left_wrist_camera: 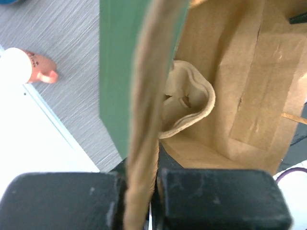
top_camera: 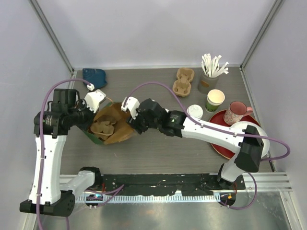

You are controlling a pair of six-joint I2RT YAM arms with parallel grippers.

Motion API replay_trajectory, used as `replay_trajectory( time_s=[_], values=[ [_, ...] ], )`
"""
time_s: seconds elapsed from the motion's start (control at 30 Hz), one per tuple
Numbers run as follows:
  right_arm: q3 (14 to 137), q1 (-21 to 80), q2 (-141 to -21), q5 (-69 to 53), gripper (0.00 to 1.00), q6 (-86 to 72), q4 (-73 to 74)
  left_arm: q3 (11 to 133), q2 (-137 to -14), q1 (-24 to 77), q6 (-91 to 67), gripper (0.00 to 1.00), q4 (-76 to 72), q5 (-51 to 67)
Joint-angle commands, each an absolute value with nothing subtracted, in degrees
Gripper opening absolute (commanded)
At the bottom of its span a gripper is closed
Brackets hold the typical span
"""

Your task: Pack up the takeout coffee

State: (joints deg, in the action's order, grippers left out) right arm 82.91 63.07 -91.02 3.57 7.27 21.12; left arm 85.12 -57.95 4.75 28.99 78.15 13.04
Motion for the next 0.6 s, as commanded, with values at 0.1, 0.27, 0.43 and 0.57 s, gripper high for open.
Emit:
replay_trajectory(
  time_s=[0.1, 0.27, 0.43, 0.57],
  values=[
    [72.1, 66.4, -92.2, 11.2, 0.46, 7.9, 4.1, 85.4, -57.1, 5.8, 28.2, 0.0, 70.7, 6.0],
    [69.9, 67.1, -96.2, 14.0, 0.44, 12.6, 0.4, 80.8, -58.1, 6.1, 30.2, 0.0, 71.3, 10.1],
    [70.7, 67.1, -100.7, 16.2, 0.42, 15.7, 0.3, 70.4, -58.1, 6.2, 32.2, 0.0, 70.6, 8.4],
    [69.2, 67.1, -100.8, 15.4, 0.41, 16.3, -1.5, 69.1, -58.4, 6.2, 33.7, 0.0, 73.1, 9.9]
  ],
)
